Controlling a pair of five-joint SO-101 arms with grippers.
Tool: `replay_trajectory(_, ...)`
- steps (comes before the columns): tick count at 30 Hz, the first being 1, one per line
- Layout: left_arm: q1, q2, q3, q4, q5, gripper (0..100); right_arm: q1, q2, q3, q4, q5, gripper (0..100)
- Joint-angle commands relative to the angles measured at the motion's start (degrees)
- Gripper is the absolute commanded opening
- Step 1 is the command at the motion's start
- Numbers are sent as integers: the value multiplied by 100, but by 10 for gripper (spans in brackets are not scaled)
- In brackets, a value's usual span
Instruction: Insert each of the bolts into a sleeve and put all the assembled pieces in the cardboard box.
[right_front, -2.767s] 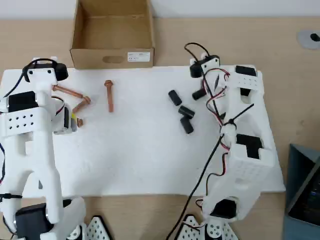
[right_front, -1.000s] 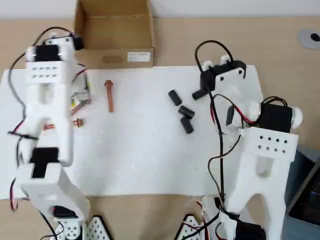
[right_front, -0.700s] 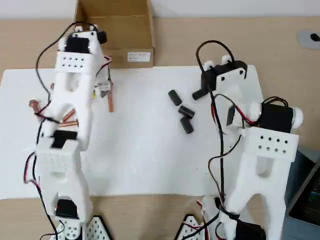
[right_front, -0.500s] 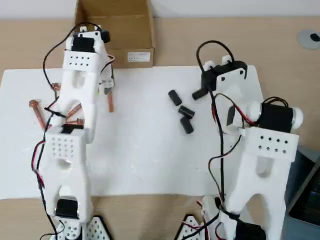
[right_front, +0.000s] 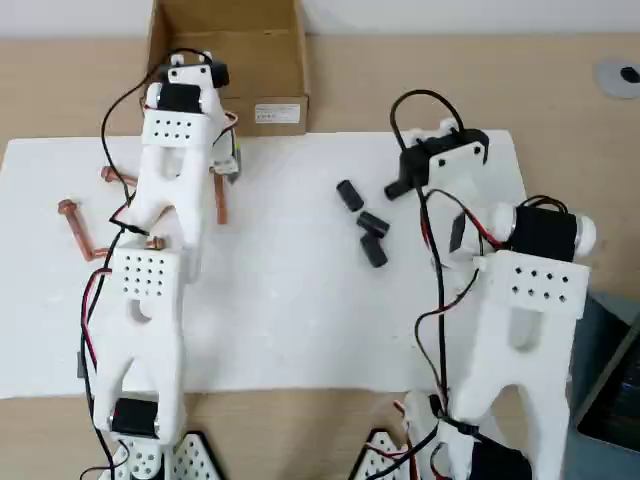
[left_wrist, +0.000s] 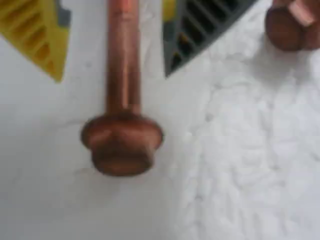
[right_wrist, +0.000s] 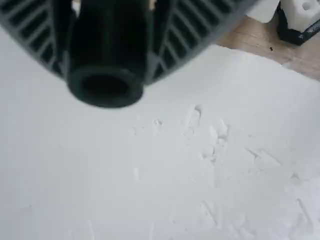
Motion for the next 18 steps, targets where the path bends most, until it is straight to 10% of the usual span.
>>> replay_trajectory(1,18,22,-255,9,0,147,75,-154,-4,-105,-18,10)
replay_trajectory(18,-202,611,-246,-501,18,91,75,-154,-4,-105,-9,10)
